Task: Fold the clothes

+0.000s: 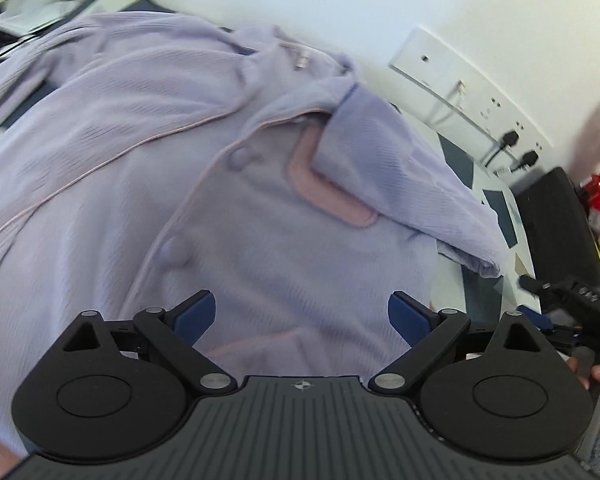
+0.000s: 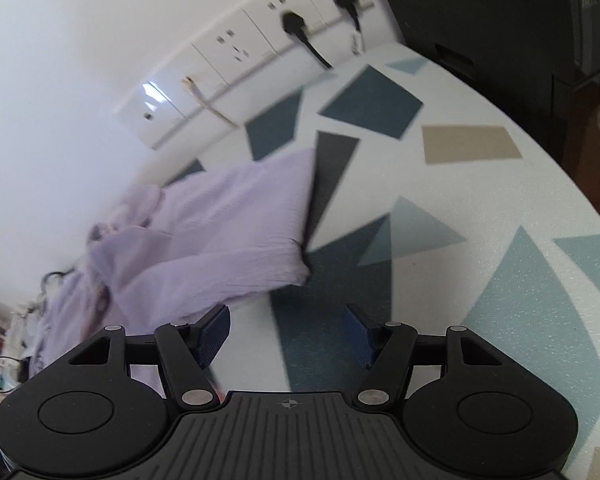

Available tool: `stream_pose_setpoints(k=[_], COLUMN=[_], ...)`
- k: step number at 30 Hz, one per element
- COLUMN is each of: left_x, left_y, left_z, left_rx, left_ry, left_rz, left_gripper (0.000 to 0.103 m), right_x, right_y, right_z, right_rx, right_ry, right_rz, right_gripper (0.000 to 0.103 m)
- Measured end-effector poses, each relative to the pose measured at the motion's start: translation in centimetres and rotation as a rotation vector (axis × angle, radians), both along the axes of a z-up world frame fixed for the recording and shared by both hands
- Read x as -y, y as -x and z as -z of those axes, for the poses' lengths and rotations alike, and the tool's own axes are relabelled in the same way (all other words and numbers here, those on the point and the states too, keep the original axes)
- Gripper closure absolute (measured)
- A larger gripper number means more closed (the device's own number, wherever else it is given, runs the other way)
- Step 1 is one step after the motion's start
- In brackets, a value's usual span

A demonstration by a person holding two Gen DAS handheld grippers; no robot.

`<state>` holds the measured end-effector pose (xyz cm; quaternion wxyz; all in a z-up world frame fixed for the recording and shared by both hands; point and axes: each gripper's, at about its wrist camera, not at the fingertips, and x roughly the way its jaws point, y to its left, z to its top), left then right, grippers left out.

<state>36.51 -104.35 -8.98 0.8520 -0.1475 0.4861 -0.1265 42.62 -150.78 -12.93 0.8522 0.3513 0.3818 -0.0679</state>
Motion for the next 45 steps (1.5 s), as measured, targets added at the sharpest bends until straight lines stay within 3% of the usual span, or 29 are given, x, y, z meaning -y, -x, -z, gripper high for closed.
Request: stream_pose_setpoints(k=[5,11,15,19,22,27,31,33,35,41,45], left_x=[-2.2,-4.2,-5.6,-6.1,-5.3,-3.0,-1.4,-0.6,-0.2,-0.7,-0.6], left_y=[4.0,11.3,18.6,24.2,26.9,27.9,27.0,26.2,25.5,25.0,25.6], left_z=[-1.3,-2.8,-2.8,-0.8,0.4,0.6,0.9,1.4,1.8,3.4,4.1], left_rx=[0.053,0.151,0.272,0.266,0.261,0.318,0.318,0.285,0.253,0.125,0.073], left_ry=[-0.001,-0.064,-0.113,-0.170,-0.195,-0.168,-0.162,-0.163,-0.150,-0.028,0.021], left_rz=[-0.082,-0.178,-0.272,-0.329,-0.343,-0.342,-0.412,-0.464,-0.525,-0.748,-0.829], left_gripper=[0.008,0.007,0.002,0.002,0.002,0.002,0.002,0.002,0.002,0.002,0.002], right_x=[0.0,-1.6,-4.7,-8.5,-12.1,-17.6,-21.9,-23.2,-23.3,-21.4,-21.4], right_y=[1.9,5.7,7.2,8.0,7.6,4.7,0.5,-1.1,-1.9,-2.5,-2.4], right_z=[-1.6,-0.3,0.4,0.1,-1.4,-2.5,-0.6,0.6,1.1,1.8,2.1], right_rx=[0.032,0.035,0.001,-0.041,-0.005,0.027,-0.048,-0.136,-0.196,-0.236,-0.232], right_ry=[0.015,0.001,0.034,0.056,0.114,0.084,0.111,0.137,0.119,-0.019,-0.051], right_rz=[-0.015,-0.025,-0.175,-0.352,-0.510,-0.696,-0.816,-0.863,-0.900,-1.054,-1.123], right_gripper=[0.036,0.037,0.039,0.046,0.048,0.049,0.049,0.063,0.063,0.062,0.079])
